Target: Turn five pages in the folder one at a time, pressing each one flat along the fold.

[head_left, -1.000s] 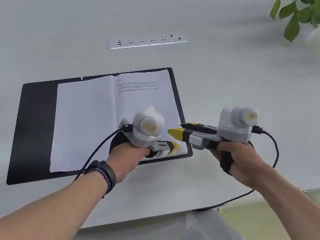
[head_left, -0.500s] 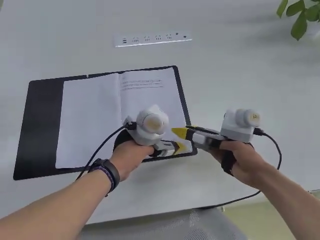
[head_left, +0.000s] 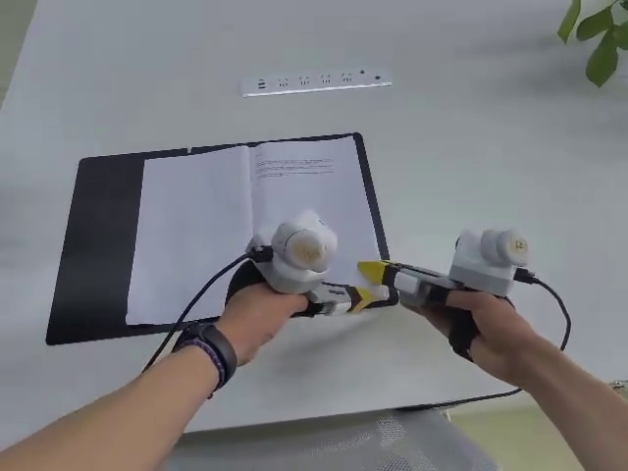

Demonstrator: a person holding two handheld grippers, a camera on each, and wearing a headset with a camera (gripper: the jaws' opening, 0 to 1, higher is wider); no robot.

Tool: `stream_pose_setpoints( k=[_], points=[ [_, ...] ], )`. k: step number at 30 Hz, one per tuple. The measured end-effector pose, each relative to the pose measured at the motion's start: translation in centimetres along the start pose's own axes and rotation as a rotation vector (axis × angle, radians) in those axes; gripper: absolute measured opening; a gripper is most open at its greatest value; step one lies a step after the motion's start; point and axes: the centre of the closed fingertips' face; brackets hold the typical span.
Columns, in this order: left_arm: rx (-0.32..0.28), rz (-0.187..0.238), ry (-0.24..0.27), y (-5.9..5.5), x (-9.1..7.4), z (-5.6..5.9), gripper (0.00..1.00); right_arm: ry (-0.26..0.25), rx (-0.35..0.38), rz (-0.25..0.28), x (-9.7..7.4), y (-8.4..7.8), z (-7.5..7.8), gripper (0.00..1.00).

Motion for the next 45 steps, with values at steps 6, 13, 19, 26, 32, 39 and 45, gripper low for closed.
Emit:
stream_pose_setpoints(
  k=[6, 13, 19, 26, 32, 39, 45],
  points=[
    [-0.019, 0.016, 0.021, 0.2, -1.2, -0.6, 0.71, 0.004, -0.010, 0.002, 0.4, 0.5, -0.8, 0.00],
    [-0.066, 0.036, 0.054, -0.1, -2.8, -1.6, 0.71, 0.011, -0.025, 0.013, 0.9, 1.1, -1.4, 0.00],
    [-0.095, 0.043, 0.075, -0.7, -3.7, -2.2, 0.72, 0.013, -0.024, 0.011, 1.2, 1.2, -1.7, 0.00],
    [-0.112, 0.055, 0.099, -1.3, -5.3, -3.1, 0.72, 0.021, -0.045, 0.004, 1.5, 1.5, -1.8, 0.00],
    [-0.124, 0.068, 0.122, -1.5, -6.4, -4.2, 0.72, 0.034, -0.068, -0.007, 2.3, 1.7, -2.3, 0.00],
    [-0.131, 0.073, 0.142, -2.0, -7.4, -5.3, 0.73, 0.044, -0.081, -0.008, 3.2, 2.0, -2.8, 0.00],
    [-0.140, 0.078, 0.158, -2.5, -8.5, -5.9, 0.73, 0.055, -0.089, -0.009, 3.9, 2.3, -3.6, 0.00]
  ],
)
Point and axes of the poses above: the centre of the closed fingertips' face, and the gripper's own axes: x roughly forward along the fingers, z roughly to its right, y roughly out of its top, and after that the axes turned 8 degrees about y, right-handed
